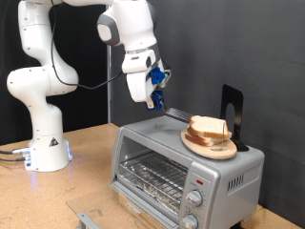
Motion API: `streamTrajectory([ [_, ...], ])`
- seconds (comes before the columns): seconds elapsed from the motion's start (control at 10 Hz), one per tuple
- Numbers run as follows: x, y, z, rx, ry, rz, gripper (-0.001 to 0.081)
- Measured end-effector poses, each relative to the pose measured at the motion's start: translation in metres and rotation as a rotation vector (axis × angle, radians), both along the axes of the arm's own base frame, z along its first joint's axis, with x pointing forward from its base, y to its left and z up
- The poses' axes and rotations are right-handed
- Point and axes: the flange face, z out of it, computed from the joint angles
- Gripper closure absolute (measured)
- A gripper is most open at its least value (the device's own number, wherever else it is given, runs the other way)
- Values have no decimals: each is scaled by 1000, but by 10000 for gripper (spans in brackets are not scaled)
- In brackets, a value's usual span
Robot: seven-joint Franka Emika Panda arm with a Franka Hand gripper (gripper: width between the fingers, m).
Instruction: Make a piece of toast with the oven
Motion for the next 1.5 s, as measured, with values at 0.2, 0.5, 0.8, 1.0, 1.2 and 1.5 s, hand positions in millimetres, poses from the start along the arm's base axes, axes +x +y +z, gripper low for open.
streamTrajectory([
  [0.2,2,-3,2,2,-8,-9,396],
  [0.5,5,-10,2,3,-7,-31,396],
  [0.8,14,-13,2,-8,-5,-73,396],
  [1.0,24,-15,-3,-24,2,-95,396],
  [1.2,33,-14,-6,-38,-7,-109,396],
  [1.5,41,-10,-7,-47,-34,-105,396],
])
